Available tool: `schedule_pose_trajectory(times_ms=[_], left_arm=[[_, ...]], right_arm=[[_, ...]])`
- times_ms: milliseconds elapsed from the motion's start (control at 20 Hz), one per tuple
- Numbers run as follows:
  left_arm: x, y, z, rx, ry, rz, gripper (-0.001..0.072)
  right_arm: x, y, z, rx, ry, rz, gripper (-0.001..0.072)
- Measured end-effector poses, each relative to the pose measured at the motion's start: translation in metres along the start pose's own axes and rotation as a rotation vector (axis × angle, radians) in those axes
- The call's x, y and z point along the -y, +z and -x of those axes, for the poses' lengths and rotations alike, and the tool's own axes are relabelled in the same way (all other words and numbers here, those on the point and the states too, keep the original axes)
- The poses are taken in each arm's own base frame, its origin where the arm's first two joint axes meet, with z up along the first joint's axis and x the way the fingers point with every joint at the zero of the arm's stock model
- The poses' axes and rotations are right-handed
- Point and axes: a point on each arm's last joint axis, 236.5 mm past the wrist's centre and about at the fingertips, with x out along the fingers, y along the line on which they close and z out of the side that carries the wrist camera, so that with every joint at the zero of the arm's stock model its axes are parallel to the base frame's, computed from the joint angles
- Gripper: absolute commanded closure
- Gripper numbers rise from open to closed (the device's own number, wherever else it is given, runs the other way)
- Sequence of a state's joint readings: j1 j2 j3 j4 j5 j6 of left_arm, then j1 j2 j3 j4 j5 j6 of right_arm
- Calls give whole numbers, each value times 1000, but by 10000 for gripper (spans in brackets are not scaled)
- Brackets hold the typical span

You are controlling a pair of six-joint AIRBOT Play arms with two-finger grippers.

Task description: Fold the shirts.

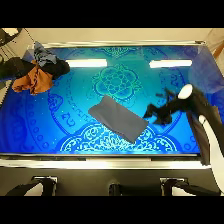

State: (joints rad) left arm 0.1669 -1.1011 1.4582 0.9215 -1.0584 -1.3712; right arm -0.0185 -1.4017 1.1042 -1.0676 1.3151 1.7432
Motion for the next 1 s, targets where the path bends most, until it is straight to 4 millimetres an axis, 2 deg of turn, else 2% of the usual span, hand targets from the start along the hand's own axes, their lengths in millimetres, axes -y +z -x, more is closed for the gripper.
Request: schedule_pose_trajectory(times_ms=[100,200,250,300,350,450,500,600,700,750,850,1000], left_arm=[[-1,0,0,-1,3,-2,679],[-1,0,0,-1,4,-2,679],[-1,0,0,-1,4,-2,679],[-1,0,0,-1,4,-2,679],[-1,0,0,-1,5,-3,679],[-1,0,0,-1,6,-3,679],[-1,0,0,-1,6,-3,679],[-2,0,0,-2,8,-4,679],[-4,-1,-1,-6,15,-6,679],[-5,-2,-2,-8,17,-6,679],[-8,-3,-4,-14,20,-5,678],[-10,-4,-7,-20,23,-2,678]], right_arm=[[5,-20,-28,-16,72,-70,83],[1,-31,-54,-6,142,-124,86],[-4,-34,-64,4,170,-135,136],[-10,-35,-72,19,192,-139,305],[-16,-34,-78,43,212,-140,646],[-32,-22,-79,109,257,-135,659],[-40,-11,-71,154,278,-111,660],[-58,13,-37,241,328,-62,660],[-63,45,17,336,355,-25,660],[-59,58,47,374,355,-19,660],[-35,82,110,455,319,-20,659],[25,101,197,588,219,-74,659]])
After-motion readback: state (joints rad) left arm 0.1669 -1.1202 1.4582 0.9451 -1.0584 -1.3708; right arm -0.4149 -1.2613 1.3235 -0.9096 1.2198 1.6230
